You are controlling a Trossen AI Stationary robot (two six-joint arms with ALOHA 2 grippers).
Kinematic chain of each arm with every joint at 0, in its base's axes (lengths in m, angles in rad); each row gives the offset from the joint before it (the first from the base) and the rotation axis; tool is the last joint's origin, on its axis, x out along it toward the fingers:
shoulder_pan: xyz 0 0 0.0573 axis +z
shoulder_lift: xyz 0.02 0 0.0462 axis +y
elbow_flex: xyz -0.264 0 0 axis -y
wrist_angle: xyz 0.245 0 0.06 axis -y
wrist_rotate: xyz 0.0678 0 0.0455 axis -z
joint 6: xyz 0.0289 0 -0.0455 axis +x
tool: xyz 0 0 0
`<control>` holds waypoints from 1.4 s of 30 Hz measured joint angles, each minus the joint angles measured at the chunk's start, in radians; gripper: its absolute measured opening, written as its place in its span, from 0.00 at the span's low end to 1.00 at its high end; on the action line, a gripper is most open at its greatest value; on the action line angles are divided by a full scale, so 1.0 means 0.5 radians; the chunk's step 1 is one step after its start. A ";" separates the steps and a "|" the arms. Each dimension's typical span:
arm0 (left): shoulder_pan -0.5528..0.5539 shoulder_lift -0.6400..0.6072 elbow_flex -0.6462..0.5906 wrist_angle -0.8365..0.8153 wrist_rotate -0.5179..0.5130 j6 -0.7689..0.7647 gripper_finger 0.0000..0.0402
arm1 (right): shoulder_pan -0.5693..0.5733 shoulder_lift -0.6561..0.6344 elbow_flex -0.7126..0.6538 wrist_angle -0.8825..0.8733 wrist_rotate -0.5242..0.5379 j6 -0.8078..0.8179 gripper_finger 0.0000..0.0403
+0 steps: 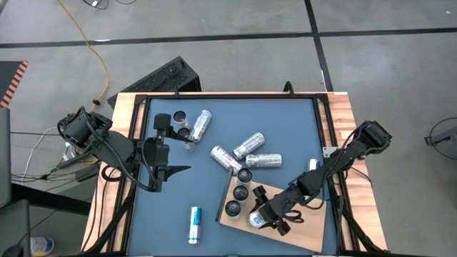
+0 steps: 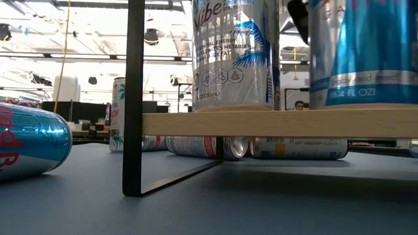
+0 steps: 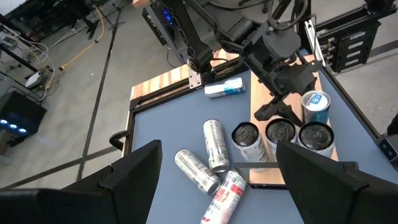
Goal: Place canned beverage on shelf
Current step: Put the top blue soda can on the shelf, then put the right blue soda can on the shelf
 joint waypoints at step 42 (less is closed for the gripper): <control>-0.235 0.003 -1.509 -0.196 0.240 -3.180 0.75 | -0.138 -0.579 0.016 -2.522 0.395 2.903 0.66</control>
